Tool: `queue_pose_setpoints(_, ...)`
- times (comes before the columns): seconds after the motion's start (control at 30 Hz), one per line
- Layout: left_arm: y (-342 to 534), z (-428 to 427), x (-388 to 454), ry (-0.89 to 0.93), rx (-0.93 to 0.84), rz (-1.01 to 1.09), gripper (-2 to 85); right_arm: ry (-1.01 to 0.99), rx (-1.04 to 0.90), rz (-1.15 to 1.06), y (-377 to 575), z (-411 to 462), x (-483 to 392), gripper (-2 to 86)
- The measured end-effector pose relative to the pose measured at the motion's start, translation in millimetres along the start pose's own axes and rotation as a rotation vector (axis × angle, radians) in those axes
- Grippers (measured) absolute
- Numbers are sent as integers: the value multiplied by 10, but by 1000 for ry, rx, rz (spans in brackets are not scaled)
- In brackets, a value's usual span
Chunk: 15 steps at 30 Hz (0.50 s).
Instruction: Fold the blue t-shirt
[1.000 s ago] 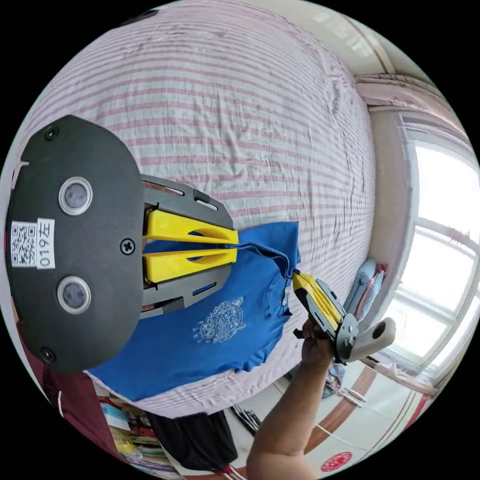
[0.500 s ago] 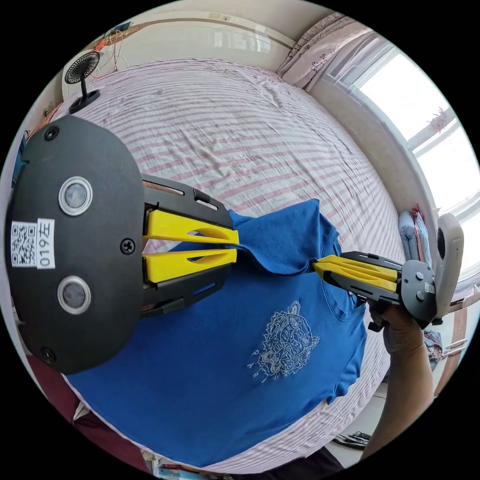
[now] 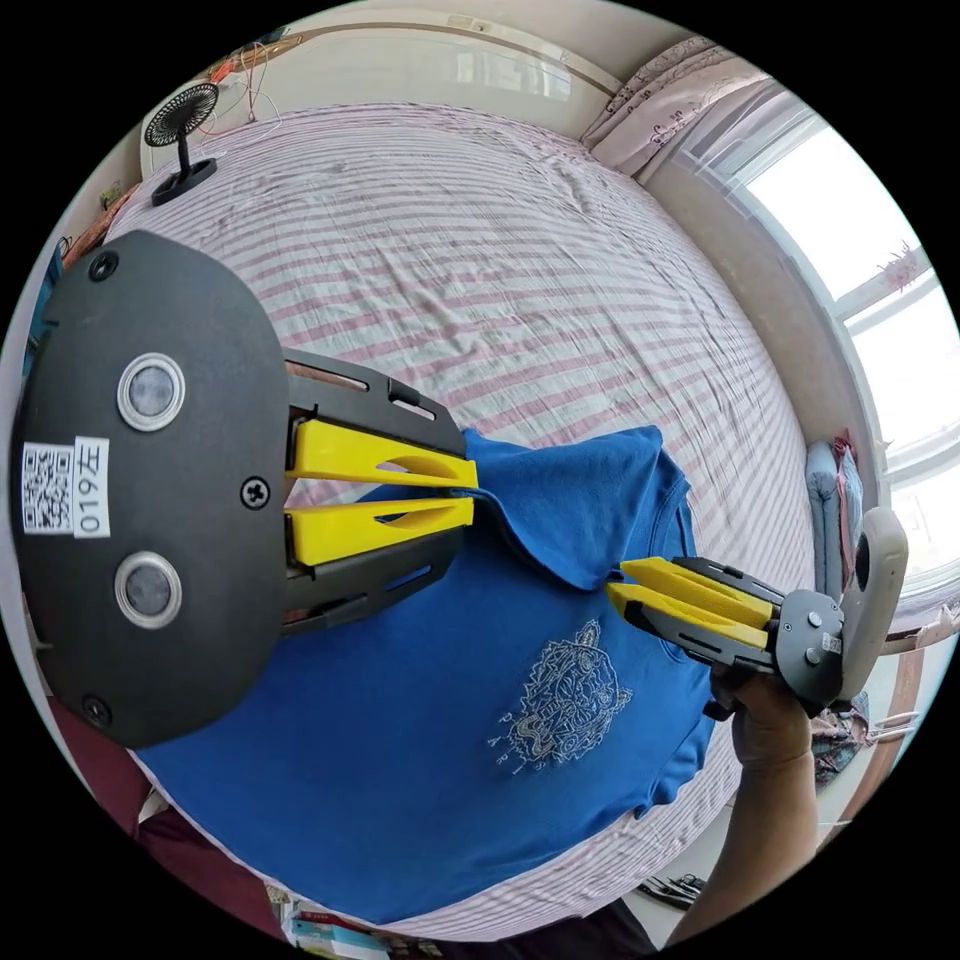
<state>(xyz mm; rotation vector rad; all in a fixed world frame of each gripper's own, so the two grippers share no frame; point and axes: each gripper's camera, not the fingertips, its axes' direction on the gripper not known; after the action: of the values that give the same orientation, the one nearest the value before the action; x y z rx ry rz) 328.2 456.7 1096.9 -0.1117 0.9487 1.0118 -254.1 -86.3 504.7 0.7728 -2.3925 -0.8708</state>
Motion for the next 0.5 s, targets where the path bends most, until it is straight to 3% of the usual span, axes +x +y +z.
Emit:
queue_pose_setpoints(0.23, 4, -76, -28, 10, 6, -26, 12, -287, 417, 385, 372, -500, 988, 92)
queue_pose_setpoints(0.5, 162, -155, -117, 38, -2, -49, 11, -451, 184, 455, -58, -273, 1869, 89)
